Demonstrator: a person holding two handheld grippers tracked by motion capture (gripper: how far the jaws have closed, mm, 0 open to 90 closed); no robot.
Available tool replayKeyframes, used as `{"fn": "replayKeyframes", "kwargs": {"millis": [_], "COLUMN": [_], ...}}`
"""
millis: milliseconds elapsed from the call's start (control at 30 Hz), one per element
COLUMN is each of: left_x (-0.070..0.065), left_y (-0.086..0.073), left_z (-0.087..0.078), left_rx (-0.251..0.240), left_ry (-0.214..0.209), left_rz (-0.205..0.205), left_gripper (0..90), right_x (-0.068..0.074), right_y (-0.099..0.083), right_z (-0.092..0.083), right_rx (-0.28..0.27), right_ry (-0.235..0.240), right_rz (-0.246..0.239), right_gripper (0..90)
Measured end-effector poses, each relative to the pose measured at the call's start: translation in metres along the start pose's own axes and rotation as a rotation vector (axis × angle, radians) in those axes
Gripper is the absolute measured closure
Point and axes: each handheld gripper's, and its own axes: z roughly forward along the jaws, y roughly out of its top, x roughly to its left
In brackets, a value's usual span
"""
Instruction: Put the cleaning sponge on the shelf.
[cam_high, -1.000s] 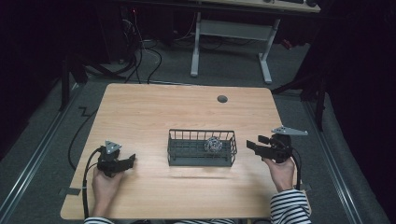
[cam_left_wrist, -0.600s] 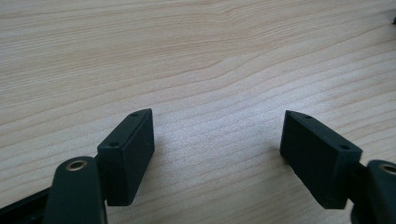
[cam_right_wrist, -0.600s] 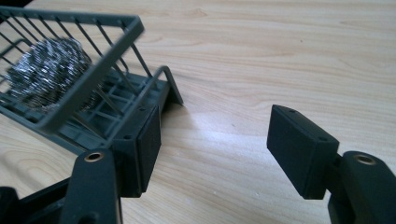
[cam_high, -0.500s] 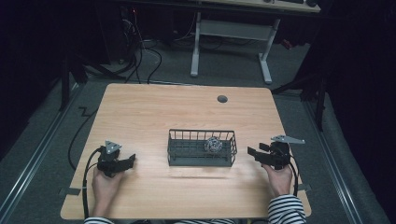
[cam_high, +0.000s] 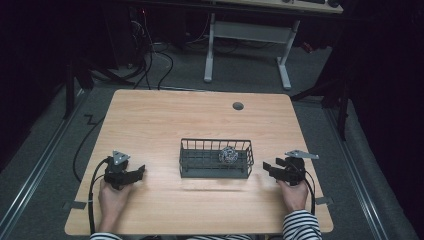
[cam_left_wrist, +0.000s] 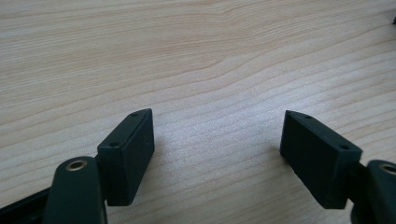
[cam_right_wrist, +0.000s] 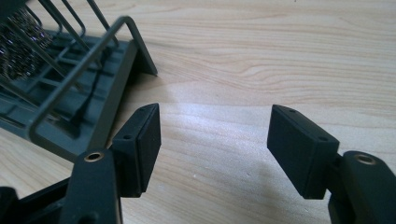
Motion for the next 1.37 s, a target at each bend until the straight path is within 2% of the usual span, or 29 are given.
{"fn": "replayKeyframes", "kwargs": {"millis": [400,667,900,967,1367], "left_x": [0.0,0.0,0.0,0.0,0.0], "left_y": [0.0,0.0,0.0,0.0,0.0], "left_z": [0.0,0.0,0.0,0.0,0.0], "left_rx": [0.0,-0.001,0.0,0.001,0.0], "left_ry": [0.0,0.0,0.0,0.0,0.001], "left_rz": [0.0,-0.002,-0.001,0.0,0.0], "left_gripper": [26.6,26.6,26.6,26.6,26.5], "right_x": [-0.004,-0.002,0.005,0.009,0.009], "right_y": [-0.01,-0.012,-0.012,-0.013,-0.013], "right_z": [0.012,0.016,0.02,0.021,0.021], "right_rx": [0.018,0.02,0.03,0.04,0.039], "right_ry": [-0.056,-0.072,-0.125,-0.153,-0.151], "right_rz": [-0.017,-0.035,-0.103,-0.129,-0.127], "right_gripper": [34.2,33.4,33.5,33.1,33.1]}}
